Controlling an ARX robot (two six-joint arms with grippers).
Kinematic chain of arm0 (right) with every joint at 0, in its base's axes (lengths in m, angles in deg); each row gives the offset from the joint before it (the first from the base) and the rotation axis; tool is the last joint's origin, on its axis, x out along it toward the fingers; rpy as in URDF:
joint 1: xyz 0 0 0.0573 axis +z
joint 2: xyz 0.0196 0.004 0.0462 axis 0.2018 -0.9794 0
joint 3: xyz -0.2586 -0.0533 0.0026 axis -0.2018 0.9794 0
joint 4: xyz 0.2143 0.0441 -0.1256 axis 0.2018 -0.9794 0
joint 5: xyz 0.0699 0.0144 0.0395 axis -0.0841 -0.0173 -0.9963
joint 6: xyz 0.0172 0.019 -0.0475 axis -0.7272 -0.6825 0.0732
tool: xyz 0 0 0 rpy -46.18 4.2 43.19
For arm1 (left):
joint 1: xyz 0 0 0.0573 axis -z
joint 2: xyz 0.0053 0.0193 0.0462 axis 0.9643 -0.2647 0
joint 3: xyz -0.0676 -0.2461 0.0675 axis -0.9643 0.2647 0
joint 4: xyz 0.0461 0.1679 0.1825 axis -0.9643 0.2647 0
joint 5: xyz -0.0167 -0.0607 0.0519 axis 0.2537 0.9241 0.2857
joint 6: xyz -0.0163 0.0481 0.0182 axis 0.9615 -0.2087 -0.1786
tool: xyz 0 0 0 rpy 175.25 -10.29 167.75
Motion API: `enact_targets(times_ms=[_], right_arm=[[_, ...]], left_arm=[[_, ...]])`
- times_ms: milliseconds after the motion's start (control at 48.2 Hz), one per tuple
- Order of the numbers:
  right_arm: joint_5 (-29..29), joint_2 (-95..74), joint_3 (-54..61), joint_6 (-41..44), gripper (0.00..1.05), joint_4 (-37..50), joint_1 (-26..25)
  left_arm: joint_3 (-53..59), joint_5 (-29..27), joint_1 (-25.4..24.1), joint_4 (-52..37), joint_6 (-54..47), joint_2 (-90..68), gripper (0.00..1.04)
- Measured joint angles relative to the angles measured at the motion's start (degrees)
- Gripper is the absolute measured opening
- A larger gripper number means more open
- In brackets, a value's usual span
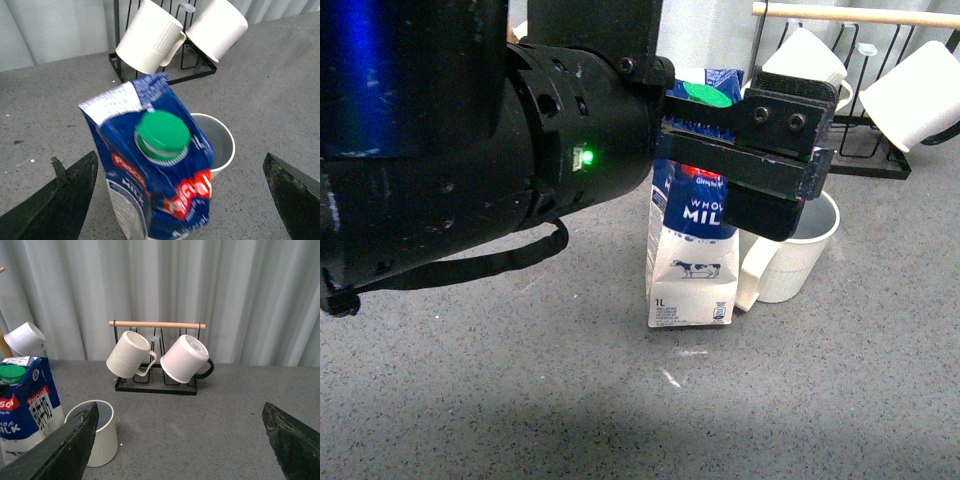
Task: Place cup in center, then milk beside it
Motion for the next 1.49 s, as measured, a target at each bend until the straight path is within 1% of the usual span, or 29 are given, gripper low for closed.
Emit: enact_targets(times_ms=[145, 332, 435, 477, 498, 539, 580, 663, 705, 829, 871, 954, 1037, 1161, 1368, 1410, 1493], right_arm=[[0.0, 0.0, 0.0, 0.0, 0.96, 0.0, 0.0], [0.0, 0.0, 0.0, 0.0, 0.96, 0.0, 0.0], [0.0, 0.0, 0.0, 0.0, 0.96, 0.0, 0.0], [0.0, 0.0, 0.0, 0.0, 0.96, 0.0, 0.0], [0.0, 0.0, 0.0, 0.0, 0.96, 0.0, 0.0], [0.0, 0.0, 0.0, 0.0, 0.96, 0.0, 0.0], [0.0, 0.0, 0.0, 0.0, 0.96, 0.0, 0.0], [0.1, 0.0, 0.0, 0.0, 0.96, 0.0, 0.0], [0.0, 0.0, 0.0, 0.0, 0.96, 0.0, 0.0], [0.0, 0.0, 0.0, 0.0, 0.96, 0.0, 0.0], [0.0, 0.0, 0.0, 0.0, 0.96, 0.0, 0.0], [0.0, 0.0, 0.0, 0.0, 0.96, 0.0, 0.0], [0.0, 0.0, 0.0, 0.0, 0.96, 0.0, 0.0], [0.0, 0.0, 0.0, 0.0, 0.96, 0.0, 0.0], [0.0, 0.0, 0.0, 0.0, 0.96, 0.0, 0.0], [0.0, 0.0, 0.0, 0.0, 0.96, 0.0, 0.0], [0.0, 0.0, 0.0, 0.0, 0.96, 0.0, 0.0]], left_arm=[[0.9, -1.0, -1.6, -0.4, 0.0, 1.7, 0.98], [2.4, -2.6, -5.3, -0.7, -0.9, 3.2, 0.98], [2.7, -2.9, -6.4, -1.2, -1.2, 3.6, 0.98], [4.1, -9.9, -6.2, -6.9, -2.2, 2.9, 0.93], [5.9, -15.3, -6.2, -12.2, -2.7, 2.6, 0.87], [9.6, -21.3, -6.9, -19.0, -3.3, 3.3, 0.78], [13.2, -22.8, -8.7, -22.2, -3.6, 5.4, 0.69], [18.8, -21.0, -12.4, -22.8, -3.8, 11.4, 0.51], [21.2, -19.3, -13.9, -22.6, -3.9, 14.1, 0.42], [26.9, -15.3, -18.2, -20.1, -4.2, 21.8, 0.16], [28.6, -13.7, -19.6, -18.7, -4.3, 24.8, 0.05], [30.8, -11.3, -21.4, -16.3, -4.3, 29.4, 0.04], [32.2, -10.1, -22.8, -14.2, -4.3, 32.9, 0.04], [34.7, -7.7, -25.7, -8.6, -4.3, 40.9, 0.04], [36.8, -4.3, -28.8, 0.7, -4.3, 52.7, 0.04], [37.0, -0.4, -31.8, 3.3, -4.4, 55.4, 0.04], [37.0, 0.0, -33.8, 7.0, -4.3, 59.9, 0.04]])
